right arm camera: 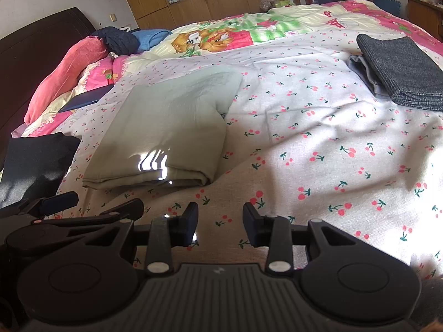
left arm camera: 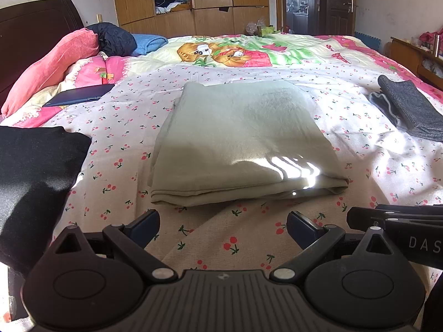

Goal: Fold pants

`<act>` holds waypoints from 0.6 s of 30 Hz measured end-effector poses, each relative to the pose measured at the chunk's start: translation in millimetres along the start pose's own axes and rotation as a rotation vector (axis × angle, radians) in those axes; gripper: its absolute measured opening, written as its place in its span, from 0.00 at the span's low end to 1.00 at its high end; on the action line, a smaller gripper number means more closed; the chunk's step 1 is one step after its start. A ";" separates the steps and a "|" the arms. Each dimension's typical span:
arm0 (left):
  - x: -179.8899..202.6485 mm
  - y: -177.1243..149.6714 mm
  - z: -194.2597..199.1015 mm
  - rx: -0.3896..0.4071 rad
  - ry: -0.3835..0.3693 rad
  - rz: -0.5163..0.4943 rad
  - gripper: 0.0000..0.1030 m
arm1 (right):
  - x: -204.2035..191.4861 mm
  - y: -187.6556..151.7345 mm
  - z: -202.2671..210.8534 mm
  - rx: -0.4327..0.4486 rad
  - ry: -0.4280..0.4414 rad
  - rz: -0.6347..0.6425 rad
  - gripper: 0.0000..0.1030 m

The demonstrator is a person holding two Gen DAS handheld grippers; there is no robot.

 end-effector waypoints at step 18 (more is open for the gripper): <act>0.1 1.1 0.8 0.007 0.007 -0.009 1.00 | -0.3 -0.2 -0.1 0.001 0.003 -0.002 0.36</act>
Point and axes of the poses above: each gripper's, at about its wrist camera, not at the fingertips, and z roughly against the way its jaws point, x to its right, y to its top, the point moved 5 cm from there along -z, roughly the way its jaws point, and after that the axes turned 15 degrees about x, right-handed, at the moved point
